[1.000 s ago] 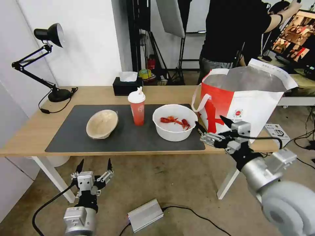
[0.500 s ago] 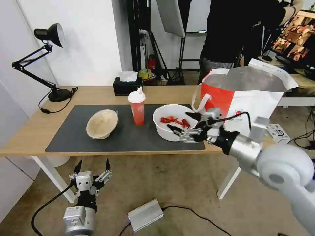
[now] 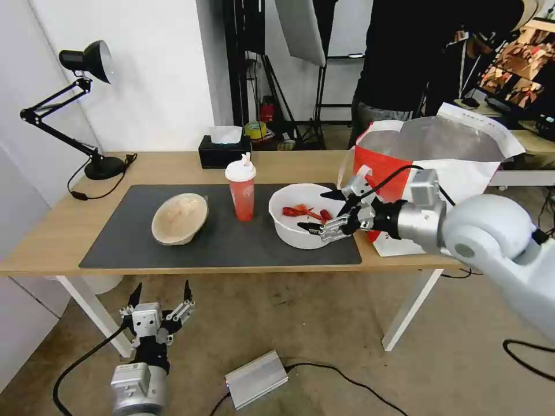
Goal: Pick up the trash from the table and place it into the takeout bag.
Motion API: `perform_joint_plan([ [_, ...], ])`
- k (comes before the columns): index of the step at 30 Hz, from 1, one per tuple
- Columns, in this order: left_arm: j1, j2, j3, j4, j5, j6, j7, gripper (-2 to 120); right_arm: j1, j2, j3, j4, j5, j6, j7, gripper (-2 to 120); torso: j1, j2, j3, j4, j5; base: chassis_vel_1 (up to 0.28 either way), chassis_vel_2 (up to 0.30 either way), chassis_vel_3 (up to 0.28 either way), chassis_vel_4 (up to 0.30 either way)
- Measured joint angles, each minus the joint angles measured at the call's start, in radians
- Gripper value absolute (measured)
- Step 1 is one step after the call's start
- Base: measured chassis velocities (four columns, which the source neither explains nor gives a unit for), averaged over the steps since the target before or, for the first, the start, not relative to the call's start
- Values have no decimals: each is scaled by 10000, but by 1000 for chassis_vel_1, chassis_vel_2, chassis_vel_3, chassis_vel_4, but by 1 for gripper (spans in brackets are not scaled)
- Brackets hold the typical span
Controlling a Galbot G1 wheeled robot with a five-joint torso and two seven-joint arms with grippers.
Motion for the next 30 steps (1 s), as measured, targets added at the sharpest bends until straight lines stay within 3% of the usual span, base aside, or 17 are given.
perform_joint_plan([
  [15, -116, -2, -174, 101, -80, 15, -27, 100, 2125, 888, -2099, -1400, 183, -542, 117, 100, 0, 0, 0, 0, -1, 0, 0, 0, 0],
  [30, -166, -6, -269, 138, -116, 21, -51, 100, 2980, 1691, -3398, -2399, 325, -700, 713, 100, -2, 0, -1, 0, -1, 0, 0, 0, 0],
])
